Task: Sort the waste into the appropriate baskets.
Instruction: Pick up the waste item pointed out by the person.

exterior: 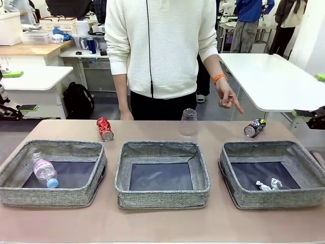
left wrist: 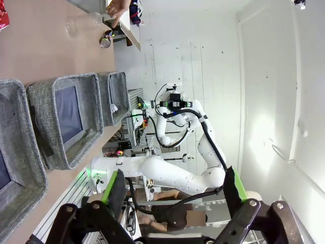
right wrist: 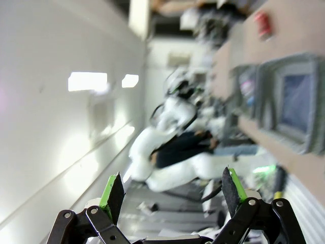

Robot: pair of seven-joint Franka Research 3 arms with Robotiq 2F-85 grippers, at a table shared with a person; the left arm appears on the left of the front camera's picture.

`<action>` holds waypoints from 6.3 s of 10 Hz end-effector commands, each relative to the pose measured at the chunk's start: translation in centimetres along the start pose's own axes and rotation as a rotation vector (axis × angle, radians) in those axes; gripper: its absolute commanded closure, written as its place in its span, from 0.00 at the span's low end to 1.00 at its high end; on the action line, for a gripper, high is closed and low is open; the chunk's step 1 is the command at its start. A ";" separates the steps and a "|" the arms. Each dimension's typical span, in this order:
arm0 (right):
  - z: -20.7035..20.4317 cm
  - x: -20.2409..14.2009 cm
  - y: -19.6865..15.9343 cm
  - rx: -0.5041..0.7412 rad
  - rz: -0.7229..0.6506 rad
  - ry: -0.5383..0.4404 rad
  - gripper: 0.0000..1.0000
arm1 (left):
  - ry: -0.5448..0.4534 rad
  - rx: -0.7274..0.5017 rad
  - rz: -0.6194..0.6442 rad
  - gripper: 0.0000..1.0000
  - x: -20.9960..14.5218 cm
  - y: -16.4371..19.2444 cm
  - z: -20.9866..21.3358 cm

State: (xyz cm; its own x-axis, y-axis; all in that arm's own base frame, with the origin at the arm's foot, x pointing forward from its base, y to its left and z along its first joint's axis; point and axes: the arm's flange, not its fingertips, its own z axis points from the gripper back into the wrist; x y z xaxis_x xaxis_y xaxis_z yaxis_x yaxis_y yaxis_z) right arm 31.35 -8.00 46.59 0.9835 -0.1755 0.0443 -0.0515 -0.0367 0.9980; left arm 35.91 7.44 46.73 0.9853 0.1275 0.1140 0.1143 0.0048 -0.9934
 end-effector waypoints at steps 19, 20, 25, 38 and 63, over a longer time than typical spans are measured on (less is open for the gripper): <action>-7.3 26.8 -2.8 -1.454 -0.442 -0.462 0.00 | 0.005 -0.018 -0.017 0.00 0.0 -0.1 0.2; -7.0 25.6 -2.6 -1.361 -0.412 -0.550 0.00 | 0.005 -0.018 -0.017 0.00 0.0 -0.1 0.2; -7.9 32.8 -6.3 -1.512 -0.463 -0.436 0.00 | 0.005 -0.018 -0.017 0.00 0.0 -0.1 0.2; -7.7 36.9 -15.5 -1.495 -0.594 -0.322 0.00 | 0.005 -0.018 -0.017 0.00 0.0 -0.1 0.2; -6.9 17.4 1.9 -1.571 -0.315 -0.126 1.00 | 0.005 -0.018 -0.017 0.00 0.0 -0.1 0.2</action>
State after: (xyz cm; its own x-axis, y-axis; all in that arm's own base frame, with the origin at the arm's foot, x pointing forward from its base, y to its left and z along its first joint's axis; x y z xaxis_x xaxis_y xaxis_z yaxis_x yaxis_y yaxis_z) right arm 47.68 -3.31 48.04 0.9082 -0.4123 -0.0720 0.4150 0.9094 0.0271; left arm 35.99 7.54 46.74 0.9853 0.1272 0.1144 0.1148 0.0039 -0.9934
